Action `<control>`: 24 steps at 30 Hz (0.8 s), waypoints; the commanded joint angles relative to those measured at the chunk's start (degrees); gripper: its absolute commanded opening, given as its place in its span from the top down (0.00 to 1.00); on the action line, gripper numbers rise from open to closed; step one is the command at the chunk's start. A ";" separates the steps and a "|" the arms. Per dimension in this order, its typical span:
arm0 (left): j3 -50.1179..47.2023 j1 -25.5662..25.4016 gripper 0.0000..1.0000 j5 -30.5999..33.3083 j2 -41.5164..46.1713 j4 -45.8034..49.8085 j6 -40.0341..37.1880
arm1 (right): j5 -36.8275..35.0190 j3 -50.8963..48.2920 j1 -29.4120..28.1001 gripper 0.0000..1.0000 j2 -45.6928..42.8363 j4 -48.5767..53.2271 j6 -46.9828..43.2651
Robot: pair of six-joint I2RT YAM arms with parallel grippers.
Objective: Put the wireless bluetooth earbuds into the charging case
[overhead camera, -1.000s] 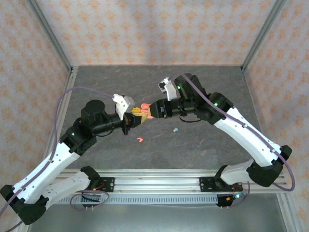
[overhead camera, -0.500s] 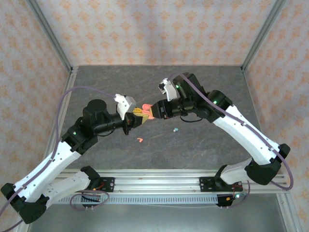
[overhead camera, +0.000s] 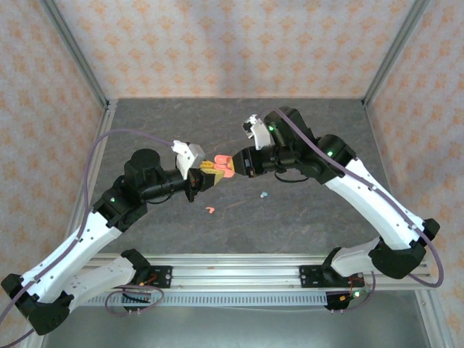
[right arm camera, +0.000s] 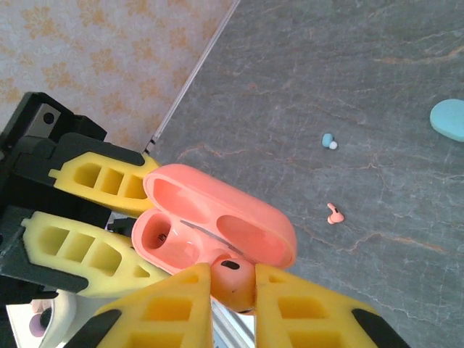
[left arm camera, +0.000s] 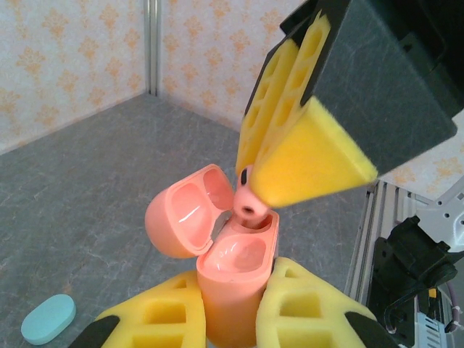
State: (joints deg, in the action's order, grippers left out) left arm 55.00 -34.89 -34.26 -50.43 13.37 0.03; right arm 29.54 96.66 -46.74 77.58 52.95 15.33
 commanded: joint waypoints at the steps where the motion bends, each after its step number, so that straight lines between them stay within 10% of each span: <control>1: 0.35 -0.01 1.00 0.69 0.16 -2.74 -0.03 | -2.77 2.29 0.51 0.82 -2.09 0.41 -0.10; 24: 0.55 0.00 1.00 -0.30 -1.20 -5.28 0.19 | 5.29 2.24 0.09 0.83 -0.72 -10.40 7.41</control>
State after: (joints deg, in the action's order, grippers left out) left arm 55.02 -34.87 -34.11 -51.66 11.75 0.03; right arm 31.79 99.72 -46.68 76.64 47.46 20.82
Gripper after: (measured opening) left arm 0.152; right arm 0.172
